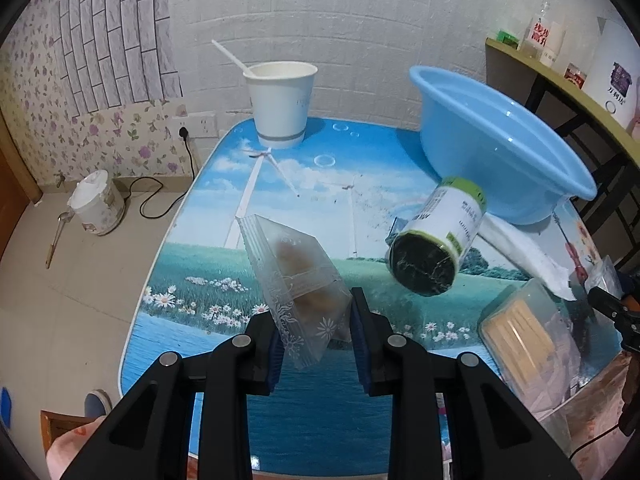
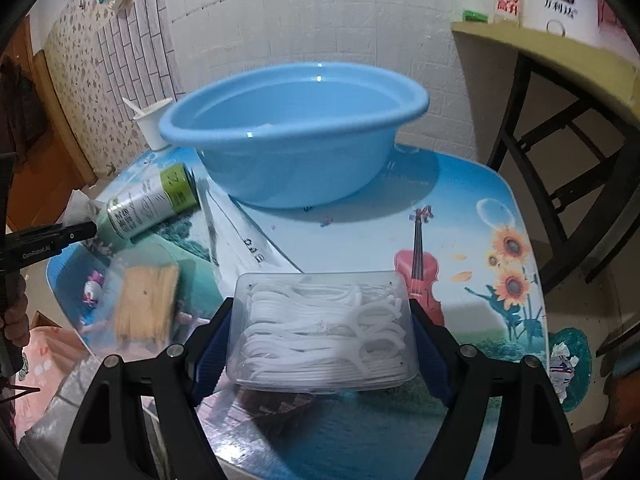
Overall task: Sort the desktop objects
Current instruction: 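Carry the snack bag and floss pick box over the blue basin with both grippers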
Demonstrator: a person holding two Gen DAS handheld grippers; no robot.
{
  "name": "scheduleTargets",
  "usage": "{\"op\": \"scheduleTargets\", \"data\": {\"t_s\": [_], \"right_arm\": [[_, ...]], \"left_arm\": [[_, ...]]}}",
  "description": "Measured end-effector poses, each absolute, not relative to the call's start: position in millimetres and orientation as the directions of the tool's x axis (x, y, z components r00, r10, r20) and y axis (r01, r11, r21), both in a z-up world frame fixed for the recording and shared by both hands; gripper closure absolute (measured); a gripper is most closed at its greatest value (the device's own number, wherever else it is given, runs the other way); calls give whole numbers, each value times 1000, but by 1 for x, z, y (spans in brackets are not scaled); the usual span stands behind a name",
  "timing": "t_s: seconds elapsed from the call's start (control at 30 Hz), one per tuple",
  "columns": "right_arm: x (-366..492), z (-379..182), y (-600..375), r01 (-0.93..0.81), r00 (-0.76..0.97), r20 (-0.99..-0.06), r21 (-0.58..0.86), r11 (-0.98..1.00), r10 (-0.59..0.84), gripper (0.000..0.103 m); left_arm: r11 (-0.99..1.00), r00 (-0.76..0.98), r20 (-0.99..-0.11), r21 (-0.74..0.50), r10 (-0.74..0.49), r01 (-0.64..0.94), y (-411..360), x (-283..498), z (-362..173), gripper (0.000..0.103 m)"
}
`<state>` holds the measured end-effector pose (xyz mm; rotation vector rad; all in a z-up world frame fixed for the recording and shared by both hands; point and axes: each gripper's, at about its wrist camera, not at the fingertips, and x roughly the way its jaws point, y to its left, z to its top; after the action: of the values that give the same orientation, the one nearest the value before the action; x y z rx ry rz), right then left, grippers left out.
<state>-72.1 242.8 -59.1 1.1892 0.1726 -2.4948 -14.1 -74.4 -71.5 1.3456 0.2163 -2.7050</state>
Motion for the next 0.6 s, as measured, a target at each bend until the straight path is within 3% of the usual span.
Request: {"op": "scheduleTargets", "data": {"t_s": [0.6], "right_arm": [[-48,-26,253,270,-606,-769,42,-962,-204,21]], "left_arm": [[-980,-660,-751,-113,-25,166,-78,9,-35,76]]}}
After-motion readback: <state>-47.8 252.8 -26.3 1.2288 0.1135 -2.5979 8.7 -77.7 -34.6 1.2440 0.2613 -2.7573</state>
